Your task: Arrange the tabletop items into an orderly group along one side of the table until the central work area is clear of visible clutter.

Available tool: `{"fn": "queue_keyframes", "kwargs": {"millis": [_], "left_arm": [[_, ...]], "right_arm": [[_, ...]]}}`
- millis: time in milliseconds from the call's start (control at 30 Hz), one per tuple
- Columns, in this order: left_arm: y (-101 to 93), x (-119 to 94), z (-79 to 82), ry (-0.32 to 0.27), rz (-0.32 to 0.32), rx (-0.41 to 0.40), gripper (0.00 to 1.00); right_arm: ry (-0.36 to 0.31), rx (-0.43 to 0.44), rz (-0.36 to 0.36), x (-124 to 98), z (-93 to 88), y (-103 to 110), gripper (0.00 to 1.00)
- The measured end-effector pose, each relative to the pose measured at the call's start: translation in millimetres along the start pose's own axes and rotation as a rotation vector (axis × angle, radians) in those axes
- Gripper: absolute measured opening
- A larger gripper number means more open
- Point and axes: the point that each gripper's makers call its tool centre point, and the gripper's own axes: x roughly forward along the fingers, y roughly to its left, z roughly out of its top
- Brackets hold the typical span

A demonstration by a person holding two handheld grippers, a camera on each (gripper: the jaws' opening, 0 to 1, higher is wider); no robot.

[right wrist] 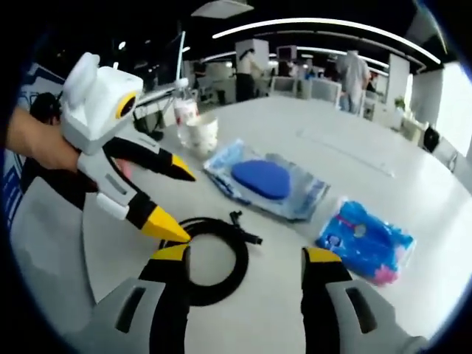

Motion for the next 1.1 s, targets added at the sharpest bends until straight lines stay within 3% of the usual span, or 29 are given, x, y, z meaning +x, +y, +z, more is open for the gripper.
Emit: {"fn": "queue_keyframes", "kwargs": {"millis": [100,367,633,733,867,1100], "left_arm": [[1.2,-1,1.5,-0.009,0.000,-0.006,0.62],[0.3,-7,10.9,-0.054,0.018,0.010,0.72],[1.2,-21,21.8,-0.143,0.042,0.051,0.90],[1.4,-24,22.7,-0.156,0.050,0.061,0.97],[3.4,-32,23.1,-0.166,0.053,0.098,0.98],[10.4,-44,18.5,-0.182,0.049,0.071,0.98]], "right_arm": [[-0.013,0.018,-0.010,0,1.9,-1,0.77],[-0.033,-0.018,-0.002,-7,8.3,2,0.83],[-0.045,-0.026,-0.001,-11,7.5,1,1.00],[-0.050,-0.029,-0.001,-15,7.5,1,1.00],[-0.060,-0.024,-0.014,-21,10.4,0,1.00],[-0.095,-0.006,-0.056,-33,17.8,-3,1.00]]}}
